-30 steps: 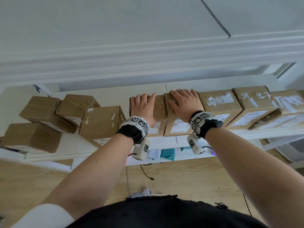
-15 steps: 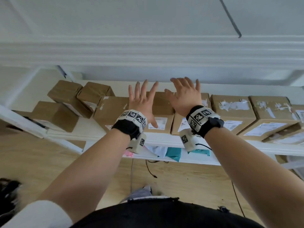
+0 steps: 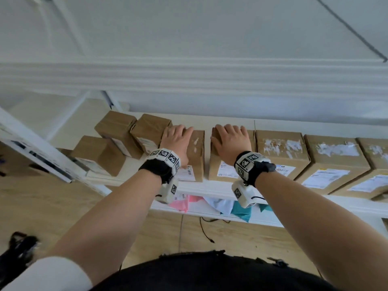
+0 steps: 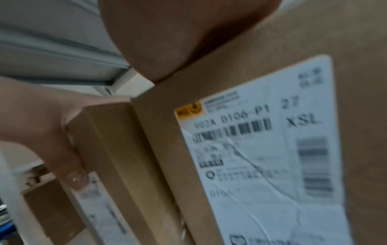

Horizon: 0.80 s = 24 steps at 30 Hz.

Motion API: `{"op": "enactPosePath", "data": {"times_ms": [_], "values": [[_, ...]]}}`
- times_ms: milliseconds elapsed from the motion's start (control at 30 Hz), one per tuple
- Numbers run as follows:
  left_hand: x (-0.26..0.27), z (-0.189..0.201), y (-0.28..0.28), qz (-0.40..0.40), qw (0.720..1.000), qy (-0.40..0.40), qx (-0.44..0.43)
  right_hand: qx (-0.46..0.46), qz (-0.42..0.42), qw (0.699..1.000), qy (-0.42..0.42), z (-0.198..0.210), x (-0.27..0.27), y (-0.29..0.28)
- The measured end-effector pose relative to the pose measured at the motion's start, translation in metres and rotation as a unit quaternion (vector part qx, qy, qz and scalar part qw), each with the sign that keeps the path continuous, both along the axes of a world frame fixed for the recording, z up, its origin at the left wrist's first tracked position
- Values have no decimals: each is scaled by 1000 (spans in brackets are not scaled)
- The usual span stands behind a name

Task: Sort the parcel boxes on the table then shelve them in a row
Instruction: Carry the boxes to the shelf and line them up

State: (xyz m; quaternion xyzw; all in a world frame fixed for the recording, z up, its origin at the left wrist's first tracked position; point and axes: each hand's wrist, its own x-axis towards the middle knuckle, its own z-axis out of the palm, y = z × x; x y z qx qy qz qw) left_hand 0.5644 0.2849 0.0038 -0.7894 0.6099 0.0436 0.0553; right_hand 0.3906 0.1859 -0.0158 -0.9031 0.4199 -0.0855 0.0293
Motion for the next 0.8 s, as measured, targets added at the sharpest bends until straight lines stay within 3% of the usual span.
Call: {"op": "enactPosePath", "data": {"times_ms": [167,800], "values": [[4,-8,-22,-27,998,50,-29,-18,8,999,-25,-8,-5,0],[-13,-8,-23,-33,998,37,-41,-10,-9,1000,-21,-6,-8,0]]}}
